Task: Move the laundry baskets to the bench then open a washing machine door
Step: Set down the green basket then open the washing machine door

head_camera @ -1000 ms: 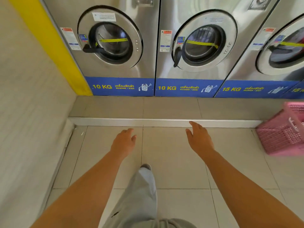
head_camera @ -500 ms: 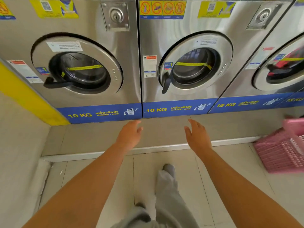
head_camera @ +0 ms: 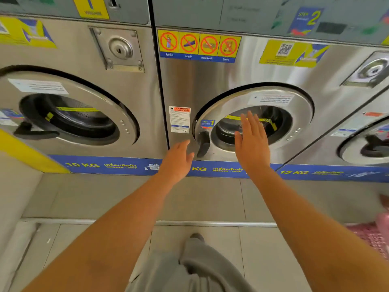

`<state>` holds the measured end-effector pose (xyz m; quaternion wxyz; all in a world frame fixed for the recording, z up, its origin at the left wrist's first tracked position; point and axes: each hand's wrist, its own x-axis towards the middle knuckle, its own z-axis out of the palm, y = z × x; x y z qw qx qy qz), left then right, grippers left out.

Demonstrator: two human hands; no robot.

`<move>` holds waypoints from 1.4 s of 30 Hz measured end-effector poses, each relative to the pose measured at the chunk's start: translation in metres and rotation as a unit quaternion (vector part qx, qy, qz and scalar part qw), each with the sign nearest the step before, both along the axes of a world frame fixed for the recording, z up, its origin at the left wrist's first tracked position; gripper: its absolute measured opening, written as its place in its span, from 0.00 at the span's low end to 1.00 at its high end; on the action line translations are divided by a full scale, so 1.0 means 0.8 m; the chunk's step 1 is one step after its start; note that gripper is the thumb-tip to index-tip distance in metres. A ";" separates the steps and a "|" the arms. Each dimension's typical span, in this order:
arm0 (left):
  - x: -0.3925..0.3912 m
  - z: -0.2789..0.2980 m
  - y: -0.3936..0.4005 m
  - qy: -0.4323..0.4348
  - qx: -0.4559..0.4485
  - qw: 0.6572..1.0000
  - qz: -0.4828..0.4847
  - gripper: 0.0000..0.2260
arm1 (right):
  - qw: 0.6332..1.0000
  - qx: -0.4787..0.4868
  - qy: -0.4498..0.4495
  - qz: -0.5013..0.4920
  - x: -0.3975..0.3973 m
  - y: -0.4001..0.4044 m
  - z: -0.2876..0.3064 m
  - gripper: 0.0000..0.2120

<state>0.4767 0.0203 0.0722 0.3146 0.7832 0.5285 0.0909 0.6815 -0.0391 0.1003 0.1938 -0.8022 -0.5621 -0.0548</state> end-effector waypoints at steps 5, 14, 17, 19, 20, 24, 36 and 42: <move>0.056 0.022 0.042 -0.028 0.047 0.998 -0.027 0.25 | 0.998 -0.001 -0.069 0.008 0.035 0.044 0.020 0.25; 0.119 0.044 0.092 -0.025 0.107 0.989 -0.097 0.26 | 0.992 -0.036 -0.123 -0.010 0.066 0.073 0.023 0.26; 0.131 0.044 0.096 -0.018 0.113 0.988 -0.103 0.27 | 0.990 -0.039 -0.135 -0.007 0.073 0.074 0.024 0.26; 0.133 0.040 0.095 -0.019 0.113 0.989 -0.098 0.28 | 0.990 -0.036 -0.137 -0.004 0.075 0.073 0.024 0.25; 0.133 0.038 0.094 -0.016 0.117 0.988 -0.099 0.29 | 0.990 -0.035 -0.137 -0.002 0.075 0.072 0.024 0.25; 0.127 0.032 0.079 -0.006 0.133 0.985 -0.111 0.30 | 0.991 -0.024 -0.132 0.002 0.074 0.065 0.022 0.25; 0.081 0.018 0.016 -0.007 0.206 0.960 -0.190 0.25 | 0.995 0.004 -0.095 -0.041 0.050 0.011 0.032 0.23; 0.062 0.025 -0.016 -0.054 0.229 0.938 -0.254 0.23 | 0.995 0.018 -0.063 -0.074 0.038 -0.025 0.034 0.19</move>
